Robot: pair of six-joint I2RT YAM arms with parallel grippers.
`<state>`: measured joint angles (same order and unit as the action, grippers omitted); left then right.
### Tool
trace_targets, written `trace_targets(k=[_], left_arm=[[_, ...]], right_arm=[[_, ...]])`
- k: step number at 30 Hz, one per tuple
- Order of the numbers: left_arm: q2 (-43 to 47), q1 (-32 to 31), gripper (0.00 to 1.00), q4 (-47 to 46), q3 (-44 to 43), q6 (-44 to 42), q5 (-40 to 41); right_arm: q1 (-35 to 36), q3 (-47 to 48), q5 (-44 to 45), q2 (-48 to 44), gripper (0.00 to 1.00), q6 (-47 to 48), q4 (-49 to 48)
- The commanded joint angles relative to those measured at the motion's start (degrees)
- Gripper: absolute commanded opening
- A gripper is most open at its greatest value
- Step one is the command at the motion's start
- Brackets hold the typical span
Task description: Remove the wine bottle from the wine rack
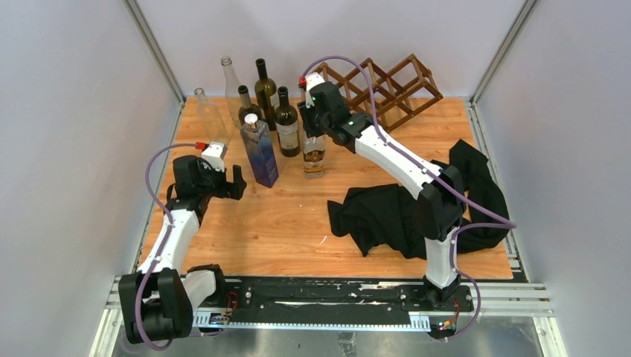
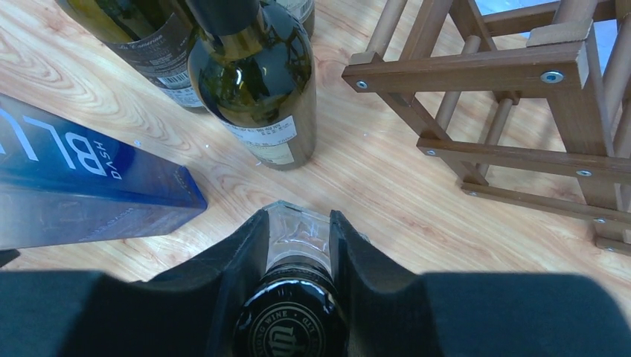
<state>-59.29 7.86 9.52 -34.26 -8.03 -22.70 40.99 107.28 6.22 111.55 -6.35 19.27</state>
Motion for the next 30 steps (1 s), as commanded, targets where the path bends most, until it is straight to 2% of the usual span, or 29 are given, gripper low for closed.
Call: trace_targets(k=[1,2,3,6,8,14,18,21,25,27,30], left_arm=[[-0.9,0.4,1.00,-14.1,3.7,3.9,1.7],[-1.2,0.4,1.00,-15.6,4.2,4.7,2.4],[-1.6,0.4,1.00,-16.6,4.5,5.1,2.6],[-3.3,0.3,1.00,-20.2,5.6,5.7,2.9],[-4.7,0.4,1.00,-22.7,6.3,6.0,3.2],[-9.1,0.3,1.00,-32.2,8.9,7.5,3.5],[-10.7,0.3,1.00,-39.8,11.1,7.8,4.2],[-12.1,0.2,1.00,-44.3,12.5,7.0,5.1],[-14.5,0.3,1.00,-52.8,15.3,7.7,7.1],[-14.7,0.3,1.00,-56.0,16.6,8.8,6.7],[-17.7,0.2,1.00,-68.4,20.7,10.6,5.4]], right_arm=[[-0.6,-1.6,0.4,-2.8,0.44,-0.2,-6.5],[-0.6,-3.0,0.3,-4.2,0.52,-0.3,-7.4],[-0.6,-4.5,0.2,-5.4,0.54,-0.3,-7.8],[-0.5,-7.7,-0.3,-8.6,0.82,-0.5,-9.4],[-0.5,-8.7,-0.7,-10.1,0.90,-0.6,-8.8],[-0.2,-10.2,-0.7,-15.5,0.92,-0.9,-4.0],[-0.2,-15.8,1.5,-23.3,0.94,-1.8,-2.1],[-0.3,-23.3,4.5,-31.3,0.94,-2.9,-2.3],[-1.6,-36.0,14.4,-44.2,0.96,-3.0,-2.1],[-4.9,-43.2,18.2,-50.4,0.96,-3.8,-2.2],[-11.3,-55.0,24.9,-60.1,0.96,-5.0,-5.4]])
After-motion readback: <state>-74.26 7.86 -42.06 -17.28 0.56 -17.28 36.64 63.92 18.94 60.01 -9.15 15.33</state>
